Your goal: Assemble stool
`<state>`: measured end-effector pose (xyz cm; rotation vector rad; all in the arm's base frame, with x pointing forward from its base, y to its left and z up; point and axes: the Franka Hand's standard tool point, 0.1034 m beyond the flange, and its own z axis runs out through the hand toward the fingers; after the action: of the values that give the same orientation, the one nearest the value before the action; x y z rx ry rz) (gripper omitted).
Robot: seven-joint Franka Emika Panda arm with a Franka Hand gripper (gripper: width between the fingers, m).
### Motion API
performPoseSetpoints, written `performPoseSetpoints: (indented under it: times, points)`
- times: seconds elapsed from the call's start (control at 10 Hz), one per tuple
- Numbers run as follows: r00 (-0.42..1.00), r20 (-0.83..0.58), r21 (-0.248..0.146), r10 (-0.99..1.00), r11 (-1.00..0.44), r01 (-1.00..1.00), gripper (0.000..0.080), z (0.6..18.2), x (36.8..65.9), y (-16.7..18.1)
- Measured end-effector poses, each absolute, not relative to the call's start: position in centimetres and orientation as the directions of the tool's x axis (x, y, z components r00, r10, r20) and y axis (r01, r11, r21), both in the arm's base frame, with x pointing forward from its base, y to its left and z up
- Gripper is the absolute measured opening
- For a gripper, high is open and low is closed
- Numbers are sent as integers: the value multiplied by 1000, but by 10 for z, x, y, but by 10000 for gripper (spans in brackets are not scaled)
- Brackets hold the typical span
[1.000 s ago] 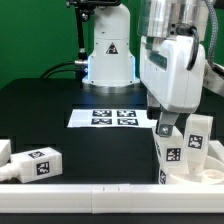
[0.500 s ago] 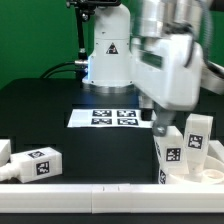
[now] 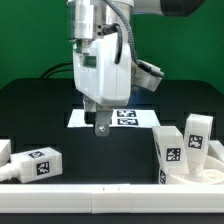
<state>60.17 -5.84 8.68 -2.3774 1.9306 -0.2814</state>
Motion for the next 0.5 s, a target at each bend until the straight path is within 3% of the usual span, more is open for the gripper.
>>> performPoseSetpoints:
  times: [0.2, 0.3, 0.5]
  points:
    - [235, 115, -173, -965, -252, -952, 649, 85, 600, -66]
    - [254, 125, -184, -959, -274, -944, 649, 77, 588, -90]
    - [281, 96, -169, -955, -294, -941, 649, 68, 573, -128]
